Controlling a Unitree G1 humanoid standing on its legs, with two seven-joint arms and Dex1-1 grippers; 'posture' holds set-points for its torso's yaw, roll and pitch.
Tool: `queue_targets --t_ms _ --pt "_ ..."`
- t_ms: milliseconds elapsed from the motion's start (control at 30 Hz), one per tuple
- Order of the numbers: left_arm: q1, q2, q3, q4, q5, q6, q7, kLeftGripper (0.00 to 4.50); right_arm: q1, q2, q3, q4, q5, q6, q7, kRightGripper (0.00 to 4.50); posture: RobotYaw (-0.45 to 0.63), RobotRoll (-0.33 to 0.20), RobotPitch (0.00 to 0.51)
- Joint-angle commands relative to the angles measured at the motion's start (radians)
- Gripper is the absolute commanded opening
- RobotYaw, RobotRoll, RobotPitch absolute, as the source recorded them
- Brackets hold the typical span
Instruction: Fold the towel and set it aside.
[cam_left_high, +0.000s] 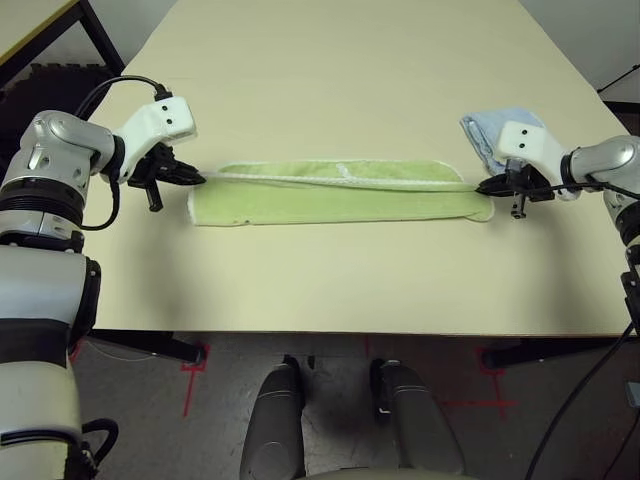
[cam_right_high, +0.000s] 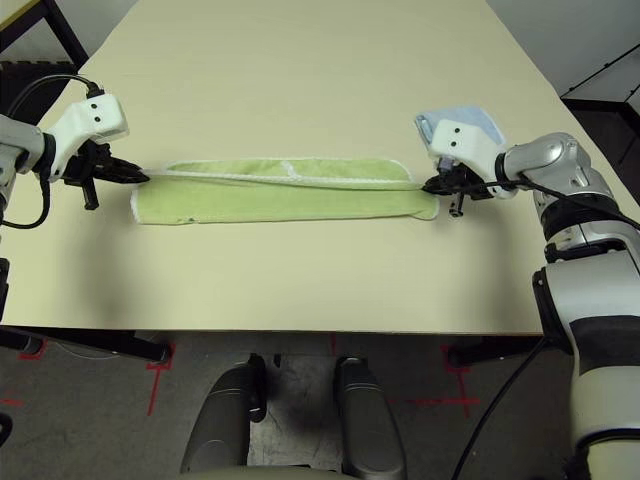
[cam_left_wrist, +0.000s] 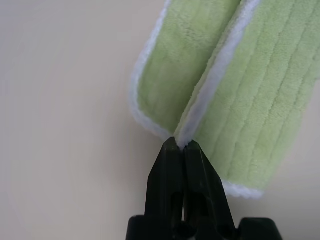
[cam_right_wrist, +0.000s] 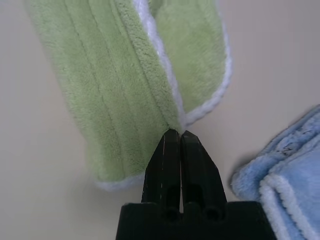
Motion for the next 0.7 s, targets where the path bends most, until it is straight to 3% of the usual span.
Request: queue_targets --t_ms 33,233,700 --pt "-0.01 0.017 0.023 0.042 0.046 0.002 0.084 0.02 -0.002 -0.008 -0.04 0.04 -0.01 0.046 -0.055 0.0 0.0 0.0 0.202" --pt "-0.023 0.007 0.042 0.06 0.07 0.002 0.162 0.02 -0.011 0.023 -0.063 0.041 -0.025 0.076 -0.119 0.0 0.0 0.0 0.199" --pt "-0.005 0.001 0.059 0.073 0.092 0.014 0.161 0.02 -0.039 0.084 -0.046 0.056 -0.095 0.076 -0.319 0.0 -0.01 0.0 0.198"
